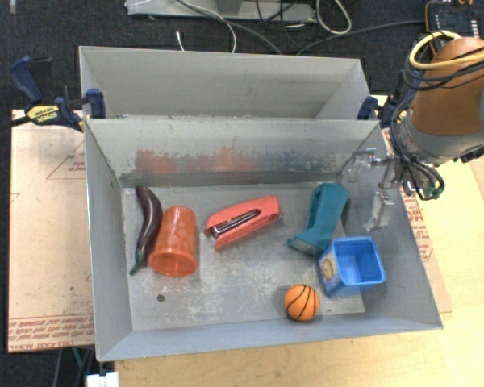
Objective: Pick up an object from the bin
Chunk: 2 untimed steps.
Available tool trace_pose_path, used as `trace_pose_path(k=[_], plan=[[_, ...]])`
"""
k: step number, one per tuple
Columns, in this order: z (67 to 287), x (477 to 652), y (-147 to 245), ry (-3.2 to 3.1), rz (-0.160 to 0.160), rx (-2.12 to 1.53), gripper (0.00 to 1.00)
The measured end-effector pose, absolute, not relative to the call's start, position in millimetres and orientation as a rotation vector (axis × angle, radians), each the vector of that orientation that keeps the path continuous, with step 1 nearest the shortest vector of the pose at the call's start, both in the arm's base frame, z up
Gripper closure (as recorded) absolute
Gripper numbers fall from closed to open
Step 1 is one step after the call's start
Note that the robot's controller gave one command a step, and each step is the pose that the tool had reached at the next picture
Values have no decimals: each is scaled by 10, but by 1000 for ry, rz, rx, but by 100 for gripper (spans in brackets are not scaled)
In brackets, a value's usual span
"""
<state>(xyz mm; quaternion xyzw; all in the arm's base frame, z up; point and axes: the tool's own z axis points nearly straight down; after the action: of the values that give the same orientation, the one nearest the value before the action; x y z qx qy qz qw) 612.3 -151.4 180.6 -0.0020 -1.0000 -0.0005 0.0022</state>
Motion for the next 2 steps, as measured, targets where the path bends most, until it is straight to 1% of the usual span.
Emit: trace_pose_path(k=[1,2], plan=[[1858,6137,-1503,-3144,0,1,0],[774,6544,-1312,-3040,-2,886,0]])
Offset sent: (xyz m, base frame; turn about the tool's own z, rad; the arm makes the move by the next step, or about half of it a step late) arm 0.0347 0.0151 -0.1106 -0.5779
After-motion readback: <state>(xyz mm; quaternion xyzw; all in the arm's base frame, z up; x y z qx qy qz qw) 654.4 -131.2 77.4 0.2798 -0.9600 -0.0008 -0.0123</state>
